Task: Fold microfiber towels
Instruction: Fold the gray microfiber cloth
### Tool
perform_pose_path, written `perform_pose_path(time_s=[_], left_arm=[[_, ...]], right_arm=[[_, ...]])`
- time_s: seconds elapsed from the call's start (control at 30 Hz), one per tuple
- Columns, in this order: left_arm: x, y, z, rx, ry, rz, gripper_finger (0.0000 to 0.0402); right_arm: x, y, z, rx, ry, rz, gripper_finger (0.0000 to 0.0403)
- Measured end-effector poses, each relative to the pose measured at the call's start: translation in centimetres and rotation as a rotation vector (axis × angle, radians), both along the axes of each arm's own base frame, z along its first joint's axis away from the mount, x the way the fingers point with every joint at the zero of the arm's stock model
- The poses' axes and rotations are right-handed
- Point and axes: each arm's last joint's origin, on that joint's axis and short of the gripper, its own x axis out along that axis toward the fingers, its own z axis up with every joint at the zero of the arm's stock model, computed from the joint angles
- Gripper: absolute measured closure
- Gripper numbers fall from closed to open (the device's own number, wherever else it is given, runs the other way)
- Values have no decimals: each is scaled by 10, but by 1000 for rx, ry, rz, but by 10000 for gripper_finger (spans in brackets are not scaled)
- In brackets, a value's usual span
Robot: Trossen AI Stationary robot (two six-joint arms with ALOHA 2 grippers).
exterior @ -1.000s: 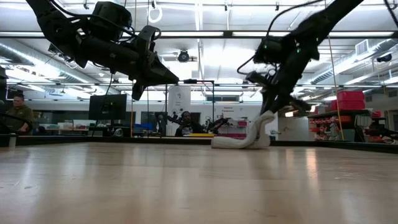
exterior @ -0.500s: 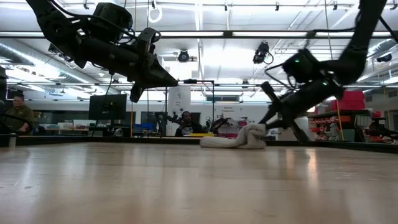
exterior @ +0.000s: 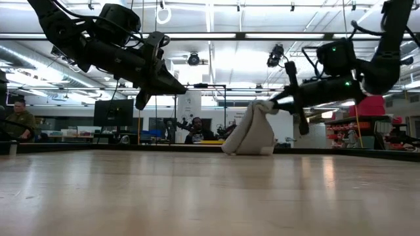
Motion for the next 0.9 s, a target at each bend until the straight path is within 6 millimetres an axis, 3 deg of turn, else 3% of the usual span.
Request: perform_pose_path(time_s=[0.17, 0.4, 0.63, 0.77, 0.9], left_arm=[[0, 0, 0, 1, -2, 2, 396], [0, 0, 0, -8, -3, -2, 391], [0, 0, 0, -9, 3, 1, 392], [-1, 0, -2, -4, 20, 8, 390], [-2, 1, -5, -4, 50, 32, 397]], right_arm=[[22, -10, 0, 0, -12, 65, 385], [57, -26, -31, 181, -55, 77, 385], [100, -40, -34, 183, -177, 99, 385], [109, -27, -28, 175, -190, 148, 385], [104, 0, -24, 188, -172, 200, 385]])
